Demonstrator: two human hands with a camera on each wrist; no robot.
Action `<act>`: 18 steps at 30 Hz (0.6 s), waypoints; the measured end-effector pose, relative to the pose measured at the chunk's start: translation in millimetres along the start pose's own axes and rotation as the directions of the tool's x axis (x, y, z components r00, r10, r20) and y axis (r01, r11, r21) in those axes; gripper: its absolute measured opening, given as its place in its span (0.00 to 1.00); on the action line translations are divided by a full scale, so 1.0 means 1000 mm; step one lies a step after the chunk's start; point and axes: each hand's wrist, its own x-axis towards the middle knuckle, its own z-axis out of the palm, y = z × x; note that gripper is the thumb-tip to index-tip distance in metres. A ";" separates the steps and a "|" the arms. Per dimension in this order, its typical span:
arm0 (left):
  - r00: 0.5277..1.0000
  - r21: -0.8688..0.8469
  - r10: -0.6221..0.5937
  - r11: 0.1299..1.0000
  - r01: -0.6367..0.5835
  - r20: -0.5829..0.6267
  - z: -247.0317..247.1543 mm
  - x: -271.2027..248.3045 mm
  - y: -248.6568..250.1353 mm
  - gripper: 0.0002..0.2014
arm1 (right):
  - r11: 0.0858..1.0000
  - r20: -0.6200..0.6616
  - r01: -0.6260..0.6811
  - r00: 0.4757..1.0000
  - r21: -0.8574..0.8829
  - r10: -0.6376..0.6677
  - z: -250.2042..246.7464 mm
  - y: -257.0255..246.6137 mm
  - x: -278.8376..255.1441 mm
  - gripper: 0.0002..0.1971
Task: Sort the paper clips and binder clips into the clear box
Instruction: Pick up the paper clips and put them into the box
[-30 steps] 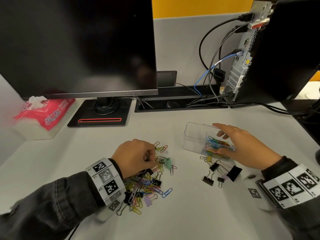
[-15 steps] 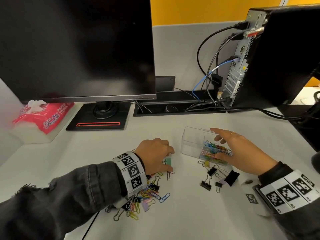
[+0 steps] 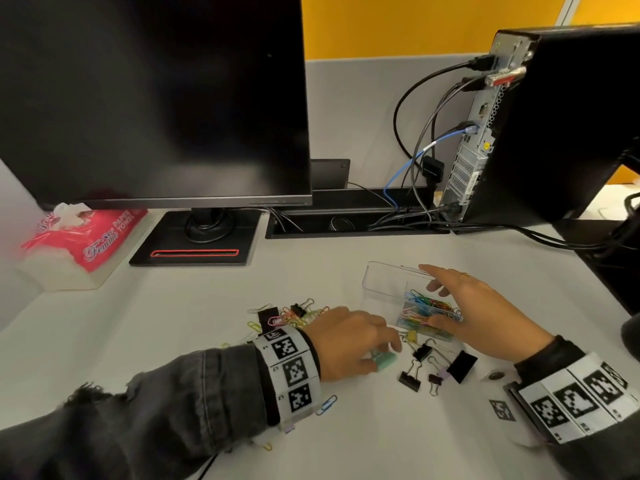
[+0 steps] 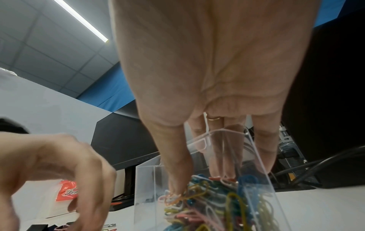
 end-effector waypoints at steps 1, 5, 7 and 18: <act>1.000 -0.041 -0.006 0.999 0.006 0.001 -0.001 -0.001 -0.001 0.21 | 1.000 0.000 0.000 1.000 -0.001 0.000 0.000 0.000 0.000 0.39; 0.986 -0.141 -0.133 0.983 0.118 -0.105 -0.016 -0.018 -0.027 0.20 | 1.000 0.010 -0.004 1.000 0.000 0.004 0.000 0.000 -0.001 0.39; 0.952 -0.033 -0.291 0.957 0.289 -0.092 -0.026 -0.034 -0.053 0.17 | 1.000 0.029 -0.013 0.999 -0.003 0.013 -0.003 -0.001 -0.002 0.40; 0.857 0.032 -0.516 0.856 0.516 -0.012 -0.011 -0.081 -0.111 0.08 | 0.950 0.086 0.308 0.947 0.044 -0.310 0.003 -0.135 0.014 0.29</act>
